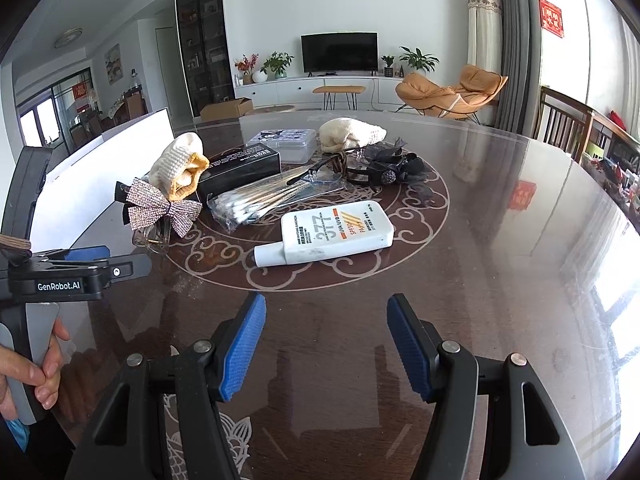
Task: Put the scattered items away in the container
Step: 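Close the left gripper on the bow clip while the right gripper approaches the white sunscreen bottle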
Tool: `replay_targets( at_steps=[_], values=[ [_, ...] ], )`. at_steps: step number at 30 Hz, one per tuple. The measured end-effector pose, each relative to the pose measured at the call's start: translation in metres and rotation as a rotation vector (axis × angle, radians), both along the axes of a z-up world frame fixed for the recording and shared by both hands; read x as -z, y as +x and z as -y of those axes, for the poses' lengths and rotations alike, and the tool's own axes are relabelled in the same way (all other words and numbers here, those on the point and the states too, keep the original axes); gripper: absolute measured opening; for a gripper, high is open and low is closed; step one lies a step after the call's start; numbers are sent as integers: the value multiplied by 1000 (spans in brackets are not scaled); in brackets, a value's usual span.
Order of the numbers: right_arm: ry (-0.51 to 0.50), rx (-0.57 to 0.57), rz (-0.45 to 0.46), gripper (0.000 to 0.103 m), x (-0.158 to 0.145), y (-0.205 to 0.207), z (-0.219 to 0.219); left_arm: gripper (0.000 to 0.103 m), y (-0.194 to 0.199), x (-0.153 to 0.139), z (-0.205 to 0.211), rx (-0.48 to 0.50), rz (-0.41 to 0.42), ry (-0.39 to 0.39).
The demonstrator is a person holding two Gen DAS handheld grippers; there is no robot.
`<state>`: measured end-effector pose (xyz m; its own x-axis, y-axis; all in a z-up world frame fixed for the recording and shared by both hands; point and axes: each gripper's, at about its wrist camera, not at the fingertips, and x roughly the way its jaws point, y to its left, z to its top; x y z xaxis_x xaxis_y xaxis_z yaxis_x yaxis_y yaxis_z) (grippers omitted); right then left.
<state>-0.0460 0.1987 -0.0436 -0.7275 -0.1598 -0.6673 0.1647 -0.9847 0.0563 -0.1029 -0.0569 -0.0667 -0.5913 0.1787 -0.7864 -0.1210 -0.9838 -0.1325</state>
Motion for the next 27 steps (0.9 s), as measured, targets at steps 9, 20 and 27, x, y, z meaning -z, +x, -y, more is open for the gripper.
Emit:
replay_targets(
  at_steps=[9,20,27],
  values=[
    [-10,5,35,64,4,-4,0,103,-1,1,-9,-5,15,-84],
    [11,19,154,66,13,-31,8,103,-6,1,-5,-22,11,-73],
    [-17,75,219,66,12,-75,44,103,-4,-1,-3,-24,1,-29]
  ],
)
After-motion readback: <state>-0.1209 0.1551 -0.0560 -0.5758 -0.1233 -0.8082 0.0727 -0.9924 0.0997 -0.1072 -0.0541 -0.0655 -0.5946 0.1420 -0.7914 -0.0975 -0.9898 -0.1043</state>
